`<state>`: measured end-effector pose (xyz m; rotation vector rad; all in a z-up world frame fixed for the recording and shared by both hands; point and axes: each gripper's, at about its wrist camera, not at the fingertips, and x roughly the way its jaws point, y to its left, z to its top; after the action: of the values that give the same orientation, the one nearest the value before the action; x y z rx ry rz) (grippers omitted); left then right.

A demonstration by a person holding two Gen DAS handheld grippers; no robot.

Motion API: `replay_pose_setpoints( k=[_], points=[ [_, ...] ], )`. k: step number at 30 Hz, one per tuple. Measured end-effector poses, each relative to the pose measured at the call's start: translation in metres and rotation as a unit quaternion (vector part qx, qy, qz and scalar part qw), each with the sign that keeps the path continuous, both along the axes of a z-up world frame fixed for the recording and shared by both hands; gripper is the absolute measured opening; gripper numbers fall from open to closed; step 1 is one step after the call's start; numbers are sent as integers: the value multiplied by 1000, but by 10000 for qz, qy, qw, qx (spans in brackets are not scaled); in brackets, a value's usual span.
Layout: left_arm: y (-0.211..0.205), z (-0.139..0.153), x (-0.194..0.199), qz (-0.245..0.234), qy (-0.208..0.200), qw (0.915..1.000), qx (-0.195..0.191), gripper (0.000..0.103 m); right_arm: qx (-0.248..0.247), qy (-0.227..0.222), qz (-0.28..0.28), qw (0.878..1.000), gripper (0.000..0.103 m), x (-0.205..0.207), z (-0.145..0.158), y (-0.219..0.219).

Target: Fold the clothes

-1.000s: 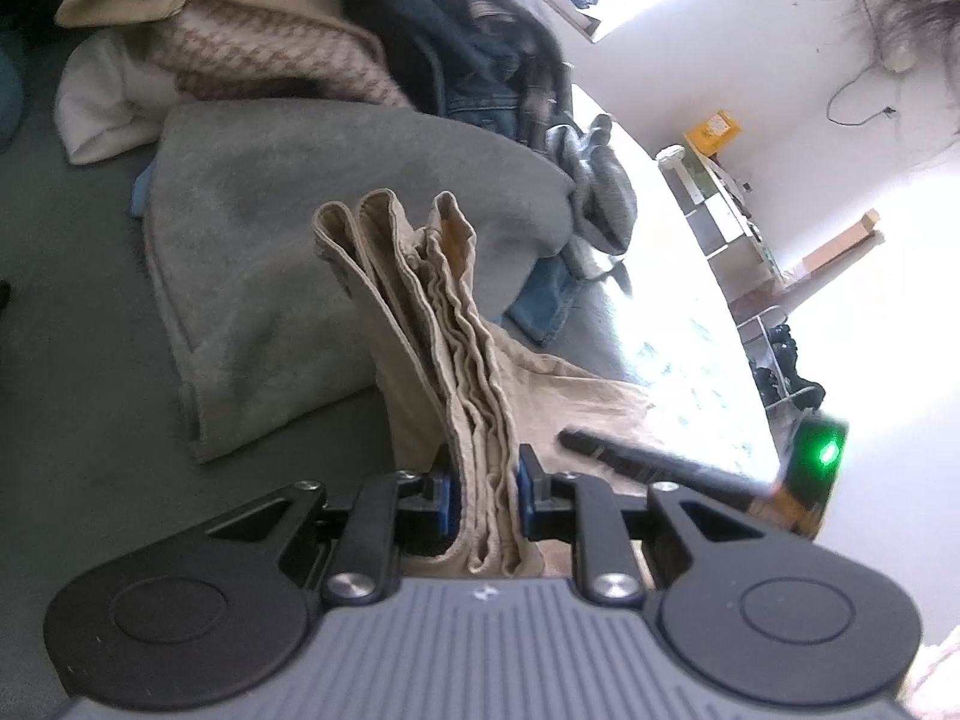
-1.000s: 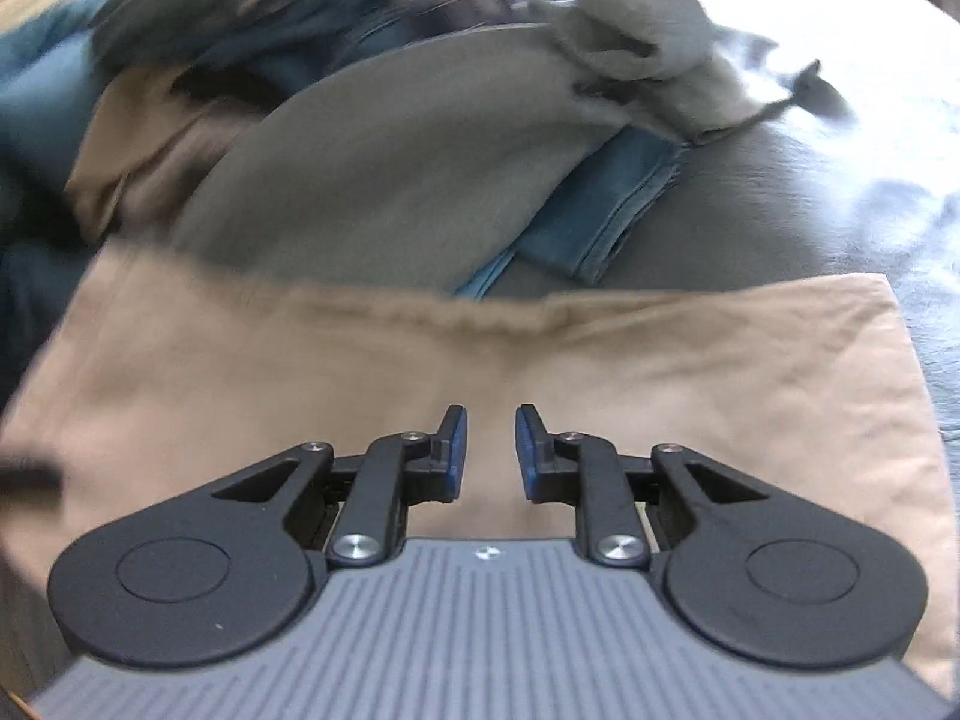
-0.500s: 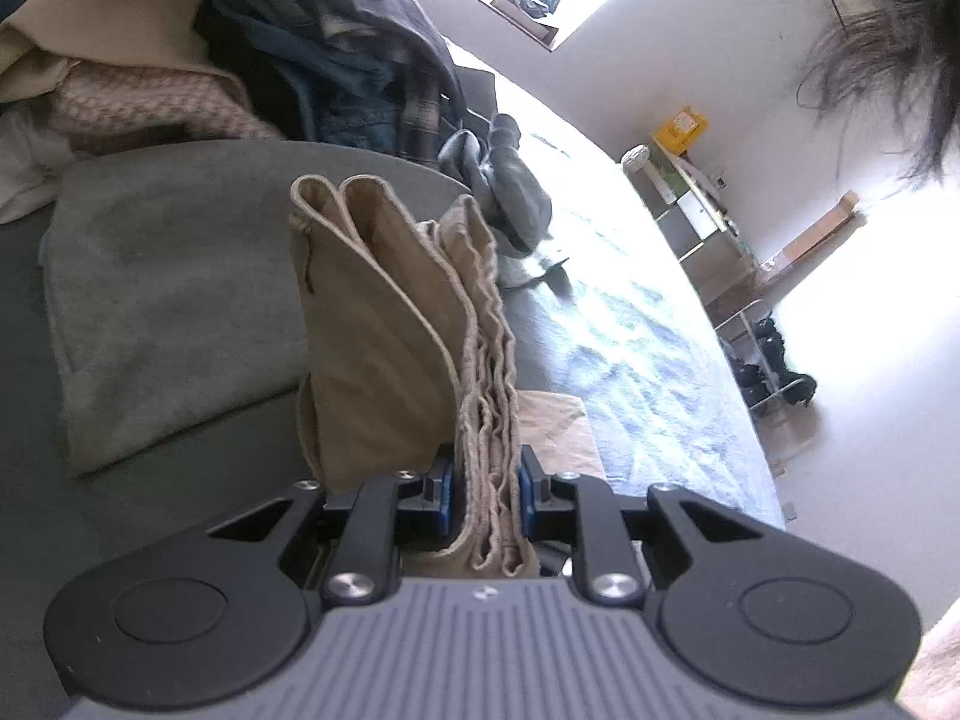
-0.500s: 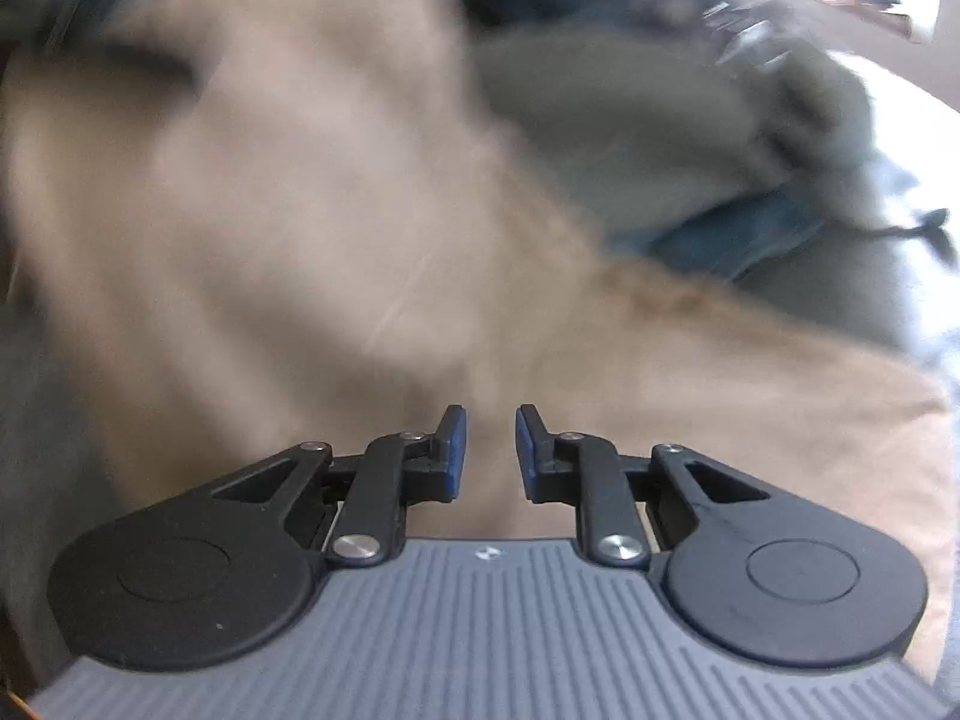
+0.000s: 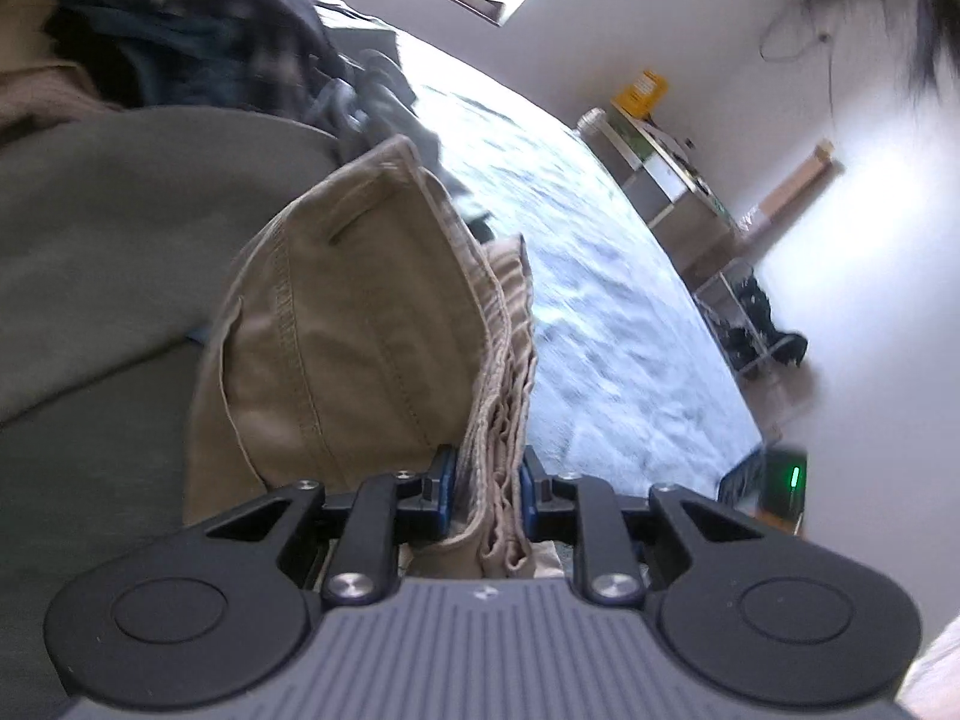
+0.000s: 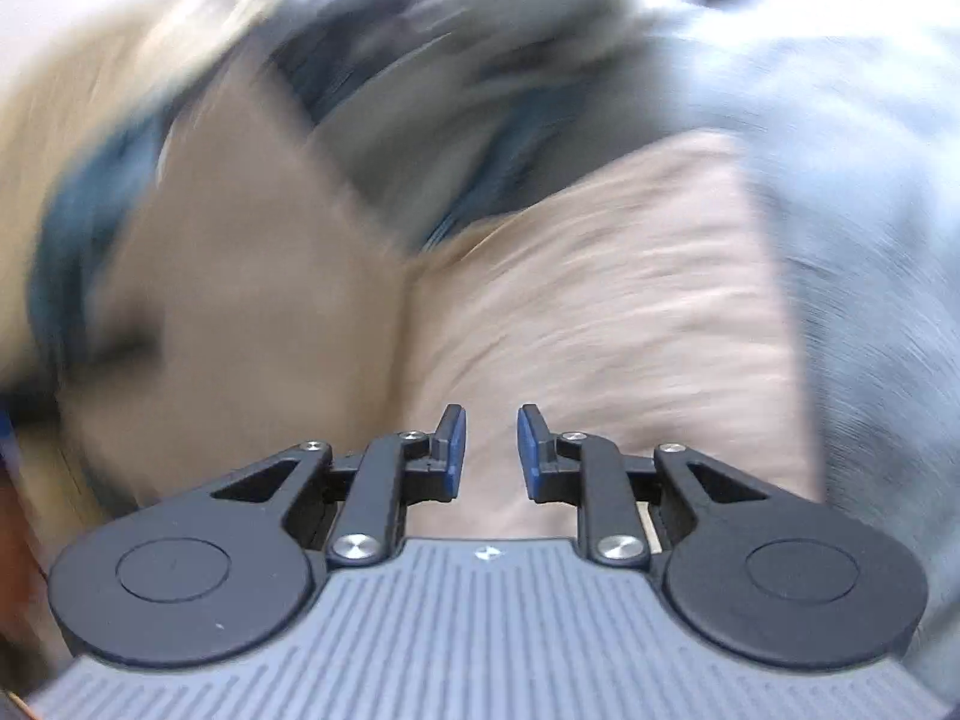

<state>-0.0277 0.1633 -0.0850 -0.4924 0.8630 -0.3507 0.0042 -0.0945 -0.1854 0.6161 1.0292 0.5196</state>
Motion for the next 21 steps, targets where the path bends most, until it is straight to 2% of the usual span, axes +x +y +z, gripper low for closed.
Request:
replay_pose_setpoints(
  k=[2, 4, 6, 9, 11, 14, 17, 18, 19, 20, 21],
  points=[
    [-20, -11, 2, -157, -40, 9997, 186, 22, 792, 355, -621, 9943, 21, 10, -10, -34],
    [-38, -25, 5, -253, 34, 9992, 314, 22, 1506, 626, -946, 9821, 30, 20, -21, -56],
    [-52, -39, 7, -339, 87, 9984, 438, 22, 2148, 950, -1071, 9661, 55, 30, -33, -69],
    [-72, -55, 11, -520, 147, 9961, 695, 22, 2774, 1315, -1098, 9454, 64, 39, -49, -76],
    [-81, -61, 11, -531, 150, 9951, 815, 22, 2879, 1449, -1060, 9407, 68, 42, -53, -77],
    [-94, -65, 9, -601, 116, 9922, 1083, 22, 2540, 1534, -775, 9518, 71, 48, -47, -67],
    [-110, -64, 6, -715, 36, 9873, 1420, 22, 1798, 1331, -299, 9742, 70, 58, -32, -47],
    [-115, -63, 6, -752, 9, 9856, 1517, 22, 1510, 1234, -134, 9807, 66, 62, -26, -40],
    [-119, -62, 5, -747, -8, 9848, 1565, 22, 1143, 1103, 42, 9873, 61, 66, -20, -32],
    [-122, -60, 5, -743, -25, 9841, 1613, 22, 773, 969, 219, 9920, 40, 70, -15, -24],
    [-126, -58, 5, -738, -48, 9834, 1658, 22, 430, 828, 391, 9949, 24, 73, -9, -16]
  ],
)
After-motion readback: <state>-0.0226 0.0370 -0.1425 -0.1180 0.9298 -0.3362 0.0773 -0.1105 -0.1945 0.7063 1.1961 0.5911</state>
